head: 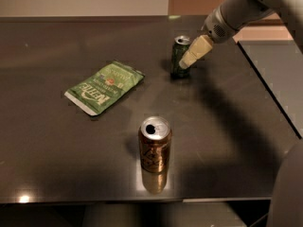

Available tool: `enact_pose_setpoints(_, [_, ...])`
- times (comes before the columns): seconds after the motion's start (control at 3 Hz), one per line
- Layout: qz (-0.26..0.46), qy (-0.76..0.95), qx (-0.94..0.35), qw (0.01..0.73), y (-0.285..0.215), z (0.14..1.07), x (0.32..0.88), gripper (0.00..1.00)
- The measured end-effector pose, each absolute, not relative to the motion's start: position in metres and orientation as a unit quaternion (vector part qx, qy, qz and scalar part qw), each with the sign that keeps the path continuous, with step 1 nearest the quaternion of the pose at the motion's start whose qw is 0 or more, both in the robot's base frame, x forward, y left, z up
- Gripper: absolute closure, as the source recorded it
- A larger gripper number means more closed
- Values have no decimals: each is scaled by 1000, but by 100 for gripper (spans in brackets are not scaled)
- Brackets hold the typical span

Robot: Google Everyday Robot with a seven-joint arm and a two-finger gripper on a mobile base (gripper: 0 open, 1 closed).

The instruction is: Pick green can

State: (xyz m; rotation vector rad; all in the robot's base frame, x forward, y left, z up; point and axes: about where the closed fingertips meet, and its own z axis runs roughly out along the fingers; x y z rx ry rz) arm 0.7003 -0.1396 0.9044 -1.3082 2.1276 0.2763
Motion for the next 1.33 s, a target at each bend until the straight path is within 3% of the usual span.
enact_pose_setpoints(0.33, [114, 801, -503, 306, -122, 897, 697, 0])
enact_pose_setpoints(0.67, [123, 798, -507, 300, -111, 892, 694, 17])
enact_pose_setpoints(1.33, [121, 796, -505, 313, -108, 906, 697, 64])
